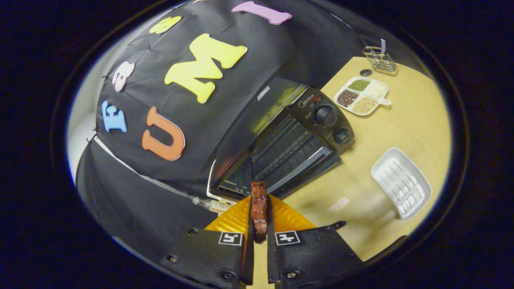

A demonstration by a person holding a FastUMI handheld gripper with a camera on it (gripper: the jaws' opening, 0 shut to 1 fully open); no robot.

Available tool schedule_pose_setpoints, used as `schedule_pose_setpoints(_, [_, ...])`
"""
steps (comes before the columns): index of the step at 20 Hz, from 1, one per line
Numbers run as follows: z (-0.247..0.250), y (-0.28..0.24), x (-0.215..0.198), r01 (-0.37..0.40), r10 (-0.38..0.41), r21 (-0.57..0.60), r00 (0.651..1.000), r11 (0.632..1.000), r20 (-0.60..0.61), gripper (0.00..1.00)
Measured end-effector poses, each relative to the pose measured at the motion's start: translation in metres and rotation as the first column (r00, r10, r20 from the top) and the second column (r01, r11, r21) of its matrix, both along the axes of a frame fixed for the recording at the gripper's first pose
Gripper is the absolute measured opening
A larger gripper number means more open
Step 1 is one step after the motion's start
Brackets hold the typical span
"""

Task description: Open the toaster oven, put the food inside, and close the toaster oven door.

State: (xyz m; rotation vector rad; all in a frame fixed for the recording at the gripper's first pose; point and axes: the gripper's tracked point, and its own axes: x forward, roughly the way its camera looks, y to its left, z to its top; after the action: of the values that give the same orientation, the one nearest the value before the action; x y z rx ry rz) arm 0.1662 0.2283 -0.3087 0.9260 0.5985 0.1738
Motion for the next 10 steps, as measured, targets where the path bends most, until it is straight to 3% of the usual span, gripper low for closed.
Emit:
schedule_pose_setpoints(5, [-0.021,0.018,0.051,0.125,-0.126,0.087,0.992,0.988,0.010,0.16])
schedule_pose_setpoints(10, [-0.055,0.036,0.092,0.199,-0.200,0.082,0.980,0.977,0.003,0.16])
